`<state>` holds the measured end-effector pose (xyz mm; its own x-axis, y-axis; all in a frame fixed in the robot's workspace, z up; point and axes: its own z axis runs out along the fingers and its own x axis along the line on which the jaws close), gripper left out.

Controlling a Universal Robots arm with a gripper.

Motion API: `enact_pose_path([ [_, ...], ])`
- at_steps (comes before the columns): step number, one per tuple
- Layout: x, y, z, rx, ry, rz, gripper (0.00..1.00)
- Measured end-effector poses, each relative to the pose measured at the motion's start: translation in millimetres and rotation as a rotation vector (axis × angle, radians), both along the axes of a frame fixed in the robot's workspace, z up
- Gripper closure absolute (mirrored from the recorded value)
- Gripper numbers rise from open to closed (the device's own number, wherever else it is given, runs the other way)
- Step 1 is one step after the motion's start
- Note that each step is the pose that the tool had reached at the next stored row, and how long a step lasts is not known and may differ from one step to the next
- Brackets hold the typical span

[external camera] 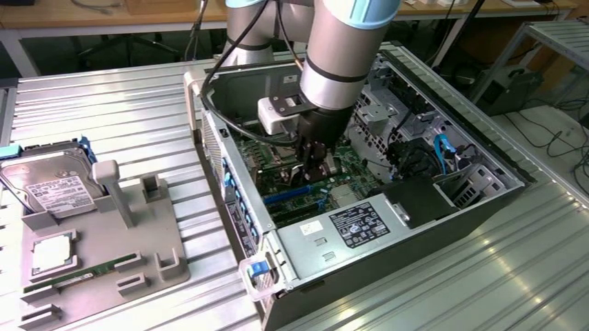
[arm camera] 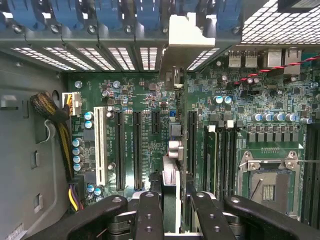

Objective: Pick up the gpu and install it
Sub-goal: 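Insert the gpu into the slot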

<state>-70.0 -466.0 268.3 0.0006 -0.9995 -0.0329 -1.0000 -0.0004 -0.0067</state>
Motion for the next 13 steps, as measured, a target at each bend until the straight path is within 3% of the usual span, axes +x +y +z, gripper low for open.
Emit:
enact_pose_path([
  [13,-3.0,-1.3,-6.4,-0.0001,0.0000,0.000,0.73],
])
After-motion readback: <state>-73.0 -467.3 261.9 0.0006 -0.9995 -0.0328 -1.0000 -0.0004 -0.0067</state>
